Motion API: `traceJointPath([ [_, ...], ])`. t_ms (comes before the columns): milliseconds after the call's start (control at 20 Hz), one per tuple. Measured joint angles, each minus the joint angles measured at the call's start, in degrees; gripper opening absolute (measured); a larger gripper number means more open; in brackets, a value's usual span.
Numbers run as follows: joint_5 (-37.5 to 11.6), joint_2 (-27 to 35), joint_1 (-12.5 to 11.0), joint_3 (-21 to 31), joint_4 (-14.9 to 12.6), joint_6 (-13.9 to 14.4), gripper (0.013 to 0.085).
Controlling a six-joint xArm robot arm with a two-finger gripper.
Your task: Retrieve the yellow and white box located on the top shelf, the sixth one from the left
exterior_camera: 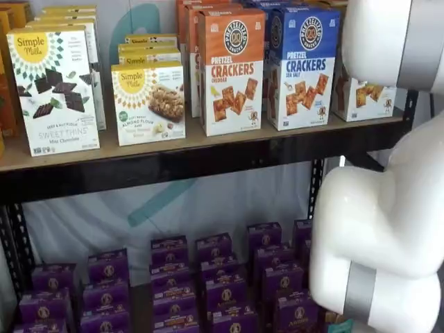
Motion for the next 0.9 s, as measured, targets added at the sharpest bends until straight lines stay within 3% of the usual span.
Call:
traceJointPath([
  [350, 3.7, 3.9, 1.7, -5.9, -5.7, 1.8, 0.085],
  [900, 7.2, 8.8, 4.7, -12.4, -11.9, 4.5, 0.085],
])
